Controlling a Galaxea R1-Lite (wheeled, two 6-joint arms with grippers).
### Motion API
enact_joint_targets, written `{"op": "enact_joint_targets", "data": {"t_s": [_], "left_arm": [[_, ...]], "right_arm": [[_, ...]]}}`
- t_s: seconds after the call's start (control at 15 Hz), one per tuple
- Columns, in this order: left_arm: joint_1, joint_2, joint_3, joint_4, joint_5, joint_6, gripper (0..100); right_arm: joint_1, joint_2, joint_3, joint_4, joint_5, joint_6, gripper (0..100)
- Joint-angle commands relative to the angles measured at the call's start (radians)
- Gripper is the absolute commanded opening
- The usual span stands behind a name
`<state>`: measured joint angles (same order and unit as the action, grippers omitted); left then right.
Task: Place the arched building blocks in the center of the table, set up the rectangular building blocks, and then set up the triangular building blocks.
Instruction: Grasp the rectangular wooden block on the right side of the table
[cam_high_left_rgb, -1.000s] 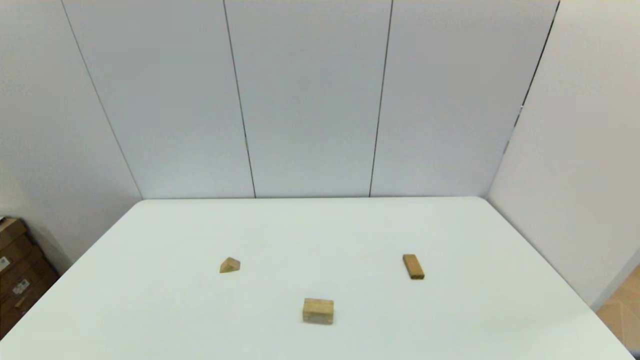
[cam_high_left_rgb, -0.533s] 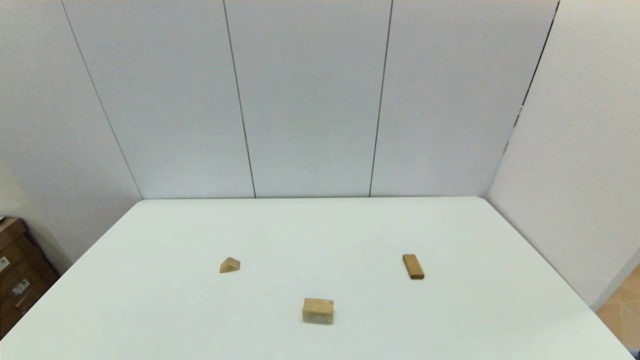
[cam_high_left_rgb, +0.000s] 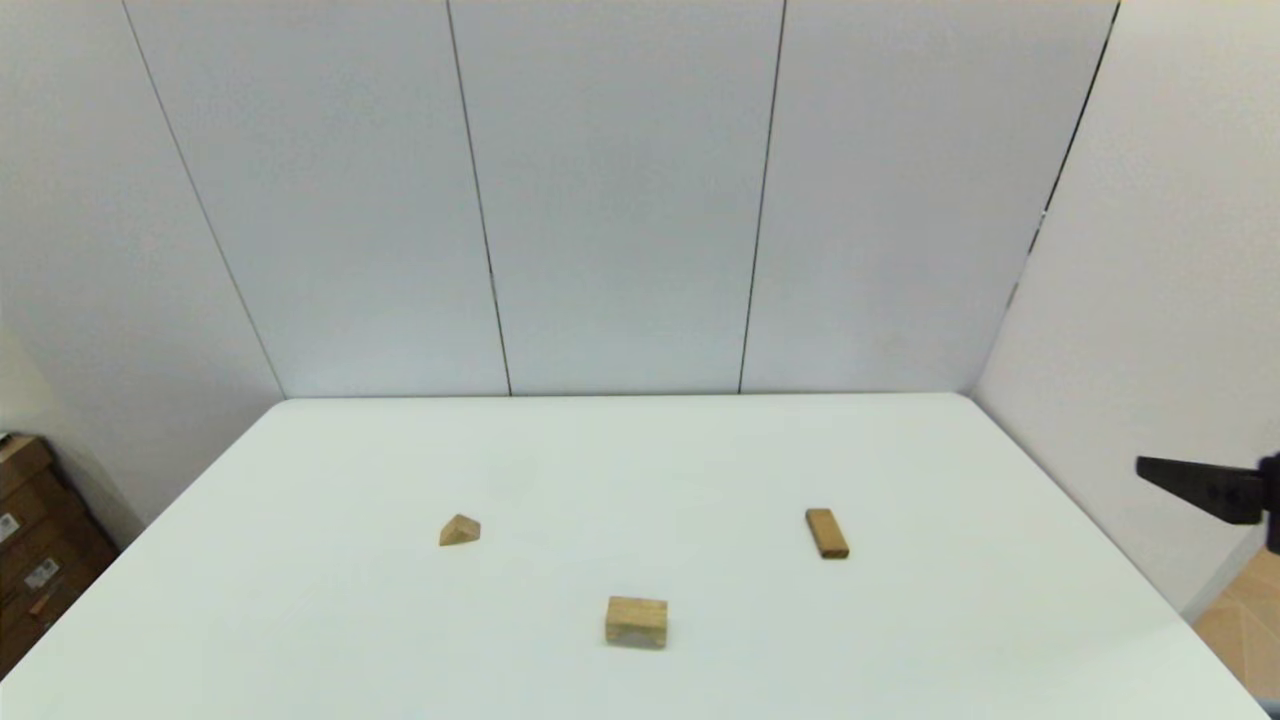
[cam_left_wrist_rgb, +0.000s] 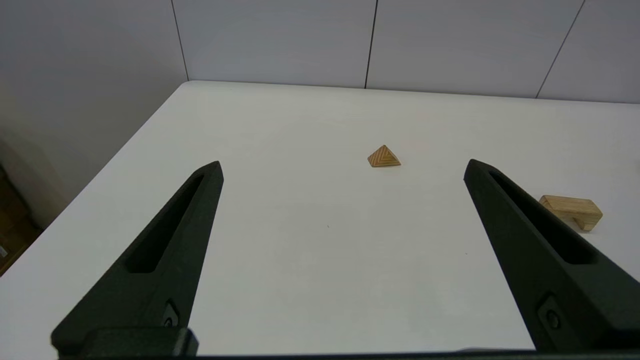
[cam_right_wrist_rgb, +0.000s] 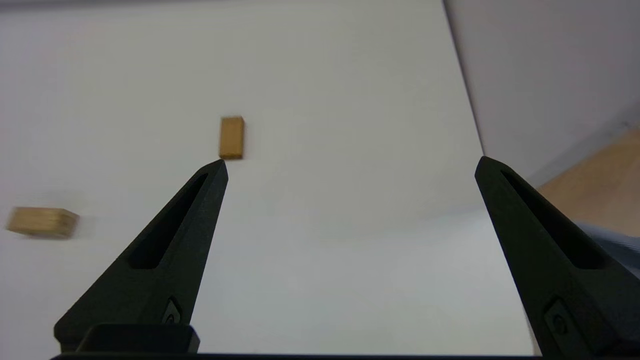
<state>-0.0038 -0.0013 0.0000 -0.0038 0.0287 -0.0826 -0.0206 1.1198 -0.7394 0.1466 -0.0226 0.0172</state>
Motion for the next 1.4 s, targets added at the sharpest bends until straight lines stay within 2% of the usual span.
{"op": "enact_joint_targets", "data": {"t_s": [0.07,0.27,0.53,0.73,0.93,1.2,1.4], "left_arm": [[0.001,0.001,0.0,-0.001,0.0,0.0,100],[0.001,0.001,0.0,-0.001,0.0,0.0,100],[-0.001,0.001,0.0,-0.001,0.0,0.0,100],[-0.001,0.001,0.0,-0.001,0.0,0.0,100],[0.001,0.001,0.0,-0.001,0.0,0.0,100],[0.001,0.001,0.0,-0.001,0.0,0.0,100],[-0.001,0.001,0.0,-0.001,0.002,-0.002,100]], "right_arm": [[0.042,0.385,-0.201,0.168,-0.002,-0.108,100],[0.116,0.561,-0.293,0.234,-0.002,-0.109,100],[0.188,0.764,-0.408,0.245,0.001,-0.1,100],[0.228,0.828,-0.443,0.246,0.003,-0.088,100],[0.277,0.868,-0.474,0.286,0.0,-0.069,100],[0.361,0.966,-0.552,0.295,-0.019,0.107,100],[0.39,1.065,-0.666,0.373,-0.036,0.234,100]]}}
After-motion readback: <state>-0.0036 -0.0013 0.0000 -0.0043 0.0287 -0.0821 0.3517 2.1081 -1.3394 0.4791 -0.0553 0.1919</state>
